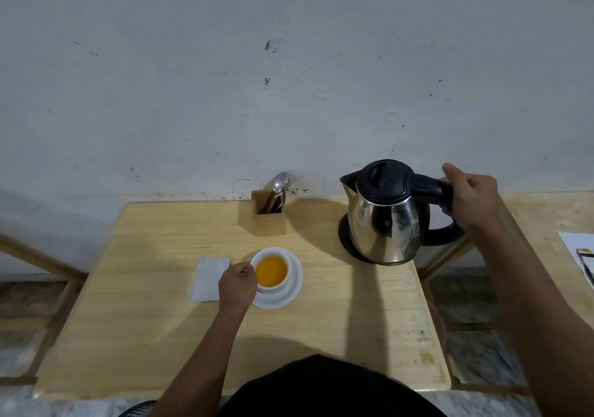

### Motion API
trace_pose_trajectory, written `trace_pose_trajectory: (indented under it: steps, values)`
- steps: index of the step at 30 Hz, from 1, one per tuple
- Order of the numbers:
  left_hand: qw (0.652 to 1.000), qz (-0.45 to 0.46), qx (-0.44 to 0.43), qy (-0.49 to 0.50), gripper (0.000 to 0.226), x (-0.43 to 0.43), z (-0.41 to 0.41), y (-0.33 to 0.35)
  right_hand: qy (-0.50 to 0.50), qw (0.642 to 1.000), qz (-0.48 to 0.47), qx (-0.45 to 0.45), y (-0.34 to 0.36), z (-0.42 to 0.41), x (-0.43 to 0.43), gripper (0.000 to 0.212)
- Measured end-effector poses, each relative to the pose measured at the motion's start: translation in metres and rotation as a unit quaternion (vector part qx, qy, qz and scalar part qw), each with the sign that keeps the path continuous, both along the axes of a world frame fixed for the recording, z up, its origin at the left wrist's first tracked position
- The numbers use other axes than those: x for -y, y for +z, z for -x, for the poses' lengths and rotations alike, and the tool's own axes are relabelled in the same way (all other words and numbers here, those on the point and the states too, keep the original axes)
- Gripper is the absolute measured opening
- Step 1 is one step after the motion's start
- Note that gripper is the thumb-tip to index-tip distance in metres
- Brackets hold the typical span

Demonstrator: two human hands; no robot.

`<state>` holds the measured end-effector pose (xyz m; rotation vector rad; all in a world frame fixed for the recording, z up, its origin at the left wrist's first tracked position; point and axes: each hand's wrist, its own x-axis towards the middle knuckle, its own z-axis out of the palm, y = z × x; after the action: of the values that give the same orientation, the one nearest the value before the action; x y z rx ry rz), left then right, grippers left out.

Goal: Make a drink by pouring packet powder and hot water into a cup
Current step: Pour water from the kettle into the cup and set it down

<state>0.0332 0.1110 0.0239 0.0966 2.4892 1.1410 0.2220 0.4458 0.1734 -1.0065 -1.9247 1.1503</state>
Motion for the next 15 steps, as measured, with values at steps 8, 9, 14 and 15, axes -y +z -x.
trace_pose_trajectory:
  steps: [8,9,14,15]
  values:
    - [0.999,0.010,-0.019,0.042,0.028,-0.009,-0.009,0.001,-0.038,0.998,0.019,-0.046,-0.032,0.000,-0.014,0.066]
    - [0.999,0.014,-0.023,0.041,0.028,-0.010,-0.010,0.002,-0.037,0.998,0.024,-0.052,-0.036,0.001,-0.016,0.067]
    - [0.997,0.060,-0.043,0.011,0.031,-0.010,-0.007,0.002,-0.007,0.998,0.021,-0.062,-0.047,0.006,-0.024,0.065]
    - [0.997,0.069,-0.045,0.007,0.032,-0.010,-0.006,0.002,-0.001,0.998,0.019,-0.063,-0.049,0.007,-0.026,0.062]
